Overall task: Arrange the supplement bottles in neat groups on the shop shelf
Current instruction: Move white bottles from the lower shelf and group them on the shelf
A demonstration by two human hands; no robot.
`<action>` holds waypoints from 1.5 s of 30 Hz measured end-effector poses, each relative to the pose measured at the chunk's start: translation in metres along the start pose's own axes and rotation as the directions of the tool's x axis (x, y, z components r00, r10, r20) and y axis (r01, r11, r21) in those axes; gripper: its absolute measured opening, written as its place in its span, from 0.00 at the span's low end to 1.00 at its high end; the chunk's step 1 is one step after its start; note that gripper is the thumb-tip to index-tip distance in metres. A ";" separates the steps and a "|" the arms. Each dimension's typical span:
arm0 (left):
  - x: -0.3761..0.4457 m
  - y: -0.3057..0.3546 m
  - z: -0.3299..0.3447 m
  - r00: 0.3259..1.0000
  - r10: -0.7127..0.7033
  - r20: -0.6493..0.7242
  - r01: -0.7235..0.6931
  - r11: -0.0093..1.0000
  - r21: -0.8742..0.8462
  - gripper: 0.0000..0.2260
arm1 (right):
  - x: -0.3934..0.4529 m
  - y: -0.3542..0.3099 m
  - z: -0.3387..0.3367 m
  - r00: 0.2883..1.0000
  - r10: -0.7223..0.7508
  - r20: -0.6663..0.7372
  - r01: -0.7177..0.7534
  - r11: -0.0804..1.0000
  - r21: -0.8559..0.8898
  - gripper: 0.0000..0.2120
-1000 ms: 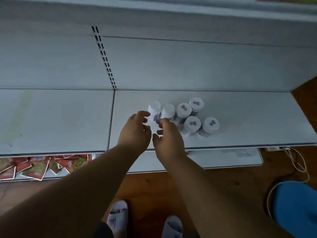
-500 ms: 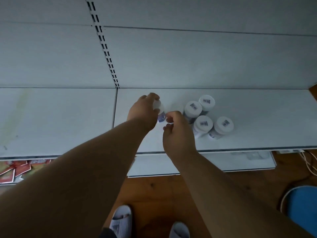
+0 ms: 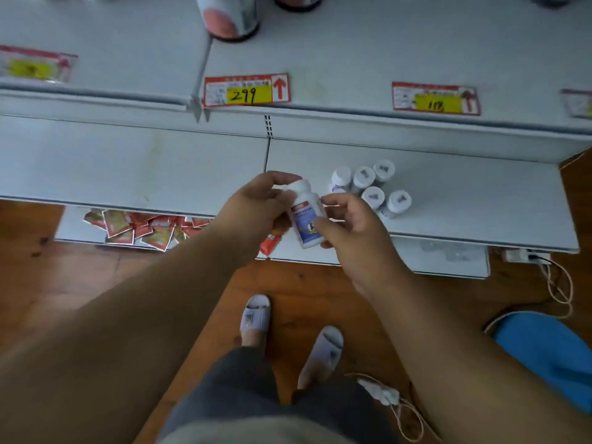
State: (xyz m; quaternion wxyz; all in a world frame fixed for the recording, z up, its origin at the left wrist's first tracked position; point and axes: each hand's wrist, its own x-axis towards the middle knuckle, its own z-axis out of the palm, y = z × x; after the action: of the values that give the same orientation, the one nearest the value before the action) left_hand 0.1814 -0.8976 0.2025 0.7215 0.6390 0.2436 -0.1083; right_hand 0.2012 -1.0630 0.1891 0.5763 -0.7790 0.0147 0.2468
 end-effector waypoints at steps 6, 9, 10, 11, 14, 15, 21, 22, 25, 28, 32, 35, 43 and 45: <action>-0.079 0.053 0.023 0.957 0.037 0.288 -0.001 0.992 -0.125 0.18 | -0.075 -0.059 -0.043 1.000 -0.010 -0.014 0.012 0.990 0.140 0.11; -0.090 0.084 0.027 0.944 0.093 0.318 -0.047 0.988 -0.150 0.21 | -0.085 -0.092 -0.059 0.998 -0.050 -0.027 0.053 0.991 0.123 0.11; -0.091 0.095 0.027 0.935 0.124 0.333 -0.074 0.984 -0.160 0.22 | -0.086 -0.105 -0.064 0.997 -0.072 -0.031 0.075 0.990 0.121 0.11; -0.089 0.107 0.027 0.926 0.156 0.344 -0.110 0.983 -0.150 0.23 | -0.085 -0.117 -0.068 0.995 -0.097 -0.034 0.100 0.989 0.106 0.12; -0.077 0.147 0.023 0.901 0.239 0.361 -0.245 0.969 -0.031 0.23 | -0.074 -0.153 -0.076 0.980 -0.196 -0.031 0.197 0.980 0.029 0.16; -0.071 0.160 0.022 0.892 0.256 0.373 -0.282 0.959 0.016 0.24 | -0.069 -0.163 -0.079 0.974 -0.226 -0.029 0.226 0.974 -0.002 0.18; -0.042 0.214 0.032 0.878 0.325 0.352 -0.405 0.895 0.186 0.23 | -0.041 -0.207 -0.096 0.941 -0.334 -0.058 0.329 0.941 -0.073 0.29; -0.036 0.217 0.036 0.885 0.336 0.322 -0.405 0.896 0.180 0.23 | -0.037 -0.212 -0.099 0.936 -0.345 -0.069 0.340 0.937 -0.075 0.29; -0.018 0.222 0.049 0.901 0.357 0.247 -0.404 0.897 0.177 0.23 | -0.017 -0.222 -0.114 0.925 -0.367 -0.097 0.357 0.928 -0.103 0.30; 0.002 0.226 0.061 0.899 0.369 0.235 -0.423 0.869 0.255 0.22 | 0.009 -0.228 -0.129 0.934 -0.355 -0.051 0.341 0.923 -0.180 0.29; 0.041 0.229 0.079 0.883 0.429 0.192 -0.466 0.748 0.472 0.23 | 0.055 -0.223 -0.151 0.920 -0.391 -0.008 0.368 0.873 -0.319 0.25; 0.072 0.222 0.102 0.897 0.426 0.123 -0.422 0.737 0.528 0.24 | 0.089 -0.216 -0.166 0.906 -0.421 -0.029 0.370 0.826 -0.425 0.24; 0.117 0.208 0.152 0.869 0.452 -0.199 -0.278 0.781 0.559 0.10 | 0.154 -0.191 -0.191 0.835 -0.547 -0.052 0.440 0.722 -0.534 0.22; 0.120 0.208 0.152 0.857 0.448 -0.253 -0.248 0.790 0.560 0.08 | 0.161 -0.190 -0.191 0.811 -0.584 -0.047 0.461 0.686 -0.563 0.23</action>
State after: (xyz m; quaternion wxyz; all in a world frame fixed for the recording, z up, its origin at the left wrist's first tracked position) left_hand 0.4140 -0.9940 0.3344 0.4744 0.8488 0.2142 0.0923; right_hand 0.4713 -1.1298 0.3345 0.3810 -0.8994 -0.2131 -0.0234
